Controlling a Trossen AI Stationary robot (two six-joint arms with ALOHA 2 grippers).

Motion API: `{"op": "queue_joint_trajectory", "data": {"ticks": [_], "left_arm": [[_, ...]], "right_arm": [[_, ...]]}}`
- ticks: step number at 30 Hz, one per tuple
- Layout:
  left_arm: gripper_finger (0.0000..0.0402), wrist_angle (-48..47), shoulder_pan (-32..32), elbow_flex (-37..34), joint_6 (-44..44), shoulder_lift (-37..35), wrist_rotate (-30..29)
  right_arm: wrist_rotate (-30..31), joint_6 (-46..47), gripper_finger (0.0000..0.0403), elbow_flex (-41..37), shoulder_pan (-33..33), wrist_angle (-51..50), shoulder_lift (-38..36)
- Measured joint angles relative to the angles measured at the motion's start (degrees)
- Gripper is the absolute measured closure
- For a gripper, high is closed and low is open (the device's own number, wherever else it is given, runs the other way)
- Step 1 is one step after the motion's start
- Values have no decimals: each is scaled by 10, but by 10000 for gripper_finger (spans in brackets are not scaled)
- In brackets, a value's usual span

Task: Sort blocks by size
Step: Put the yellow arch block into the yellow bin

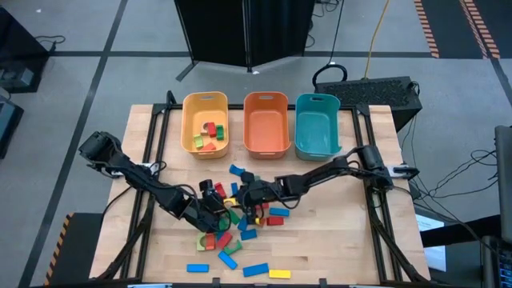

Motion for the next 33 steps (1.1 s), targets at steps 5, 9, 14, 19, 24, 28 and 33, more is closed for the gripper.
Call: {"op": "queue_joint_trajectory", "data": {"ticks": [5, 9, 14, 19, 24, 28, 33], "left_arm": [[199, -1, 0, 0, 0, 0, -1], [200, -1, 0, 0, 0, 0, -1], [236, -1, 0, 0, 0, 0, -2], [281, -2, 0, 0, -3, 0, -2], [281, -2, 1, 0, 0, 0, -3], [281, -10, 6, 0, 0, -15, -13], [281, -49, 31, 0, -21, -69, -25]], "right_arm": [[13, -8, 278, 0, 5, -4, -4], [13, -10, 277, 0, 5, -3, -4], [13, -7, 277, 0, 5, -3, -4], [15, -6, 277, 0, 5, -6, -4], [13, -1, 260, 1, 5, -14, -4], [34, 6, 229, 1, 5, -39, -6], [135, 58, 197, 1, 5, -121, -24]]}}
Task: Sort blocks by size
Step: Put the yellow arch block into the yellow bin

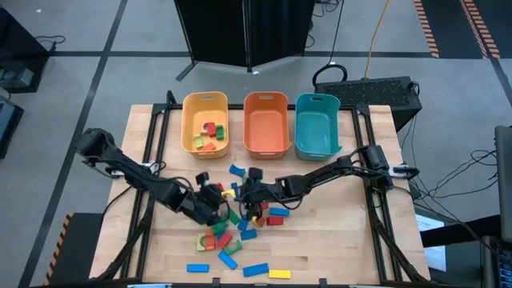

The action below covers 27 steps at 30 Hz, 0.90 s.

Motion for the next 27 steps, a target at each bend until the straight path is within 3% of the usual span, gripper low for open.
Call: {"op": "queue_joint_trajectory", "data": {"ticks": [8, 17, 27], "left_arm": [[281, -112, 68, 0, -37, -119, -31], [281, -161, 209, 0, 6, -200, -33], [281, -164, 421, 0, 94, -192, 69]], "right_arm": [[5, 22, 188, 0, -1, -7, 1], [5, 23, 192, 0, -1, -4, 3], [-28, 27, 193, 0, 0, 20, 3]]}}
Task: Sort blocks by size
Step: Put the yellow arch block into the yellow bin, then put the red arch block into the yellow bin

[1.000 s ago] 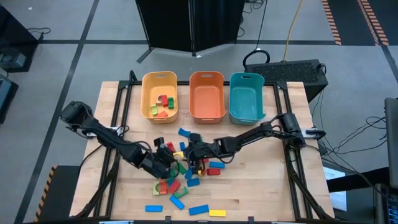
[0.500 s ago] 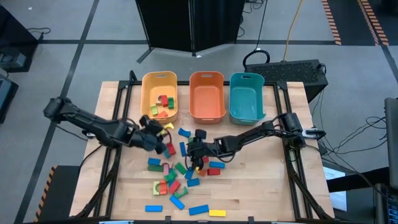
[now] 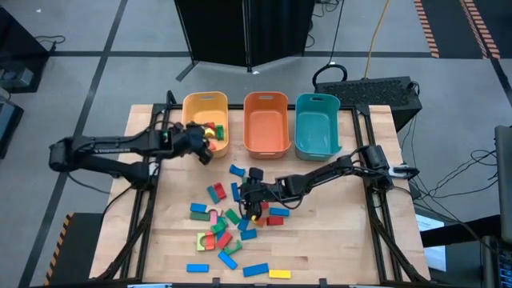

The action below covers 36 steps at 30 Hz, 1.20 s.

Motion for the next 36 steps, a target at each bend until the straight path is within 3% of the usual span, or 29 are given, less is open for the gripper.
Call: {"op": "queue_joint_trajectory", "data": {"ticks": [9, 17, 25, 31, 36], "left_arm": [[281, 3, 130, 0, 52, 17, 69], [281, 29, 207, 0, 64, 90, 109], [281, 33, 231, 1, 93, 151, 117], [239, 32, 231, 1, 97, 153, 118], [230, 35, 231, 1, 98, 153, 118]], "right_arm": [[0, 0, 193, 0, 2, 2, 0], [0, -1, 193, 0, 2, 16, 0], [-14, -5, 193, 0, 3, 18, 0], [-14, -10, 193, 0, 3, 18, 0], [-14, -12, 193, 0, 3, 18, 0]]}}
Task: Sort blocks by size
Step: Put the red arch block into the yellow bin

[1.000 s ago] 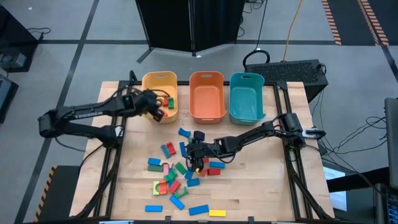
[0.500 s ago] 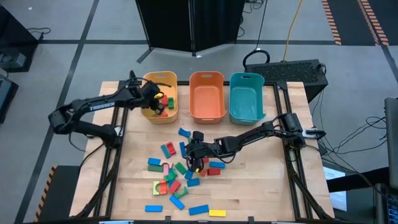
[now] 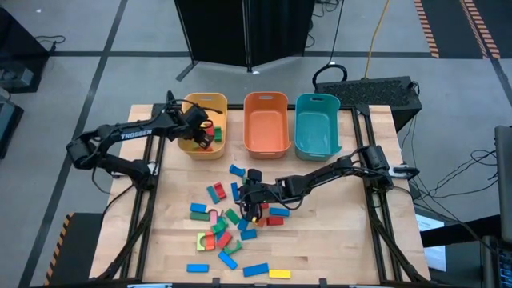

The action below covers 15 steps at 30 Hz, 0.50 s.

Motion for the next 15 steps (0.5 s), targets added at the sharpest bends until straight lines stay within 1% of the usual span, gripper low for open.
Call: {"op": "queue_joint_trajectory", "data": {"ticks": [4, 8, 10, 15], "left_arm": [[228, 14, 0, 0, -1, -1, 0], [227, -5, -4, 23, 0, -4, 3], [227, -26, -10, 43, 9, -11, 11], [226, -77, -40, 96, 14, -49, 11]], "right_arm": [[0, -3, 193, 0, 0, 0, 0], [0, -10, 193, 0, 0, 2, 0], [-5, -14, 193, 0, 0, 25, 9], [-43, -33, 193, -1, -3, 86, 46]]}}
